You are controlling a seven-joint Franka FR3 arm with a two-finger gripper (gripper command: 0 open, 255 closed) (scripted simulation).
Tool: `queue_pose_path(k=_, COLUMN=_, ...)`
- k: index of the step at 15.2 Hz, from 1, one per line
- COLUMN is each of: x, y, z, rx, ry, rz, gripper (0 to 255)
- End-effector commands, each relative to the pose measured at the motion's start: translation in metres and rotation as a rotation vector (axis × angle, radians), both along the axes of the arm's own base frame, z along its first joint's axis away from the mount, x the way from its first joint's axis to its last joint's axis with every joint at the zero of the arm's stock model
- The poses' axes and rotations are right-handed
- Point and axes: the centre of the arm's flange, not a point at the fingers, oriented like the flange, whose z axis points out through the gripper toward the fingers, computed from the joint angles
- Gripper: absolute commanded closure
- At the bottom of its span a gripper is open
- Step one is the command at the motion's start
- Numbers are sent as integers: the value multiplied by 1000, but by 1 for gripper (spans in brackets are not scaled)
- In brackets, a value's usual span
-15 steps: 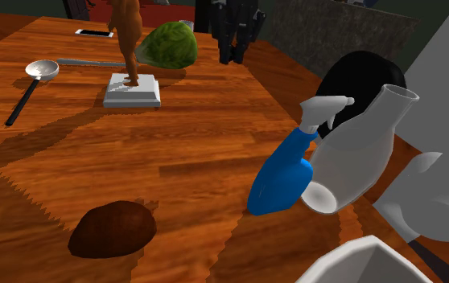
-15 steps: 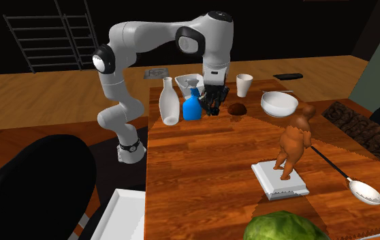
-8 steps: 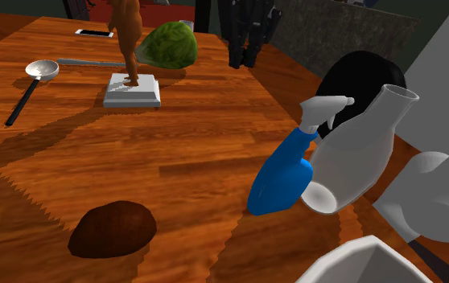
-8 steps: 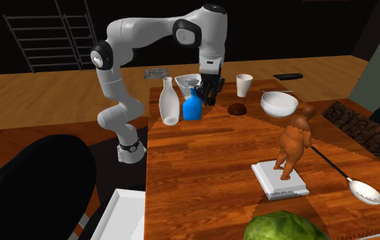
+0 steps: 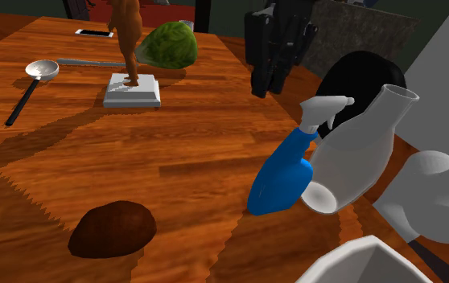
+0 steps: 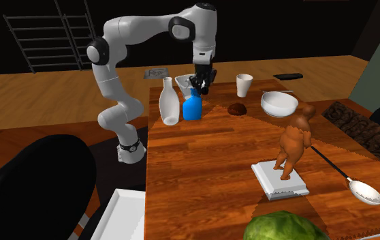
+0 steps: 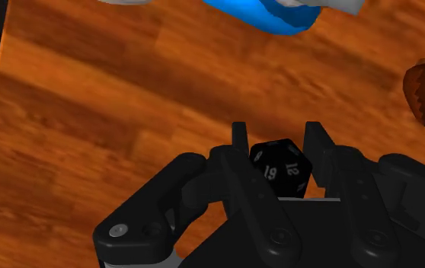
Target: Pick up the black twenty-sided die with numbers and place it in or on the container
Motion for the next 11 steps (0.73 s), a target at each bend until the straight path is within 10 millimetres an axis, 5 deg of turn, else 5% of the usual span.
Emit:
queue_pose_path(k=1, x=-25, y=10, z=2, rx=0, ry=1, rz=-1, gripper=255)
queue_pose_path(k=11, x=-148, y=58, z=2, rx=0, ry=1, rz=-1, gripper=255)
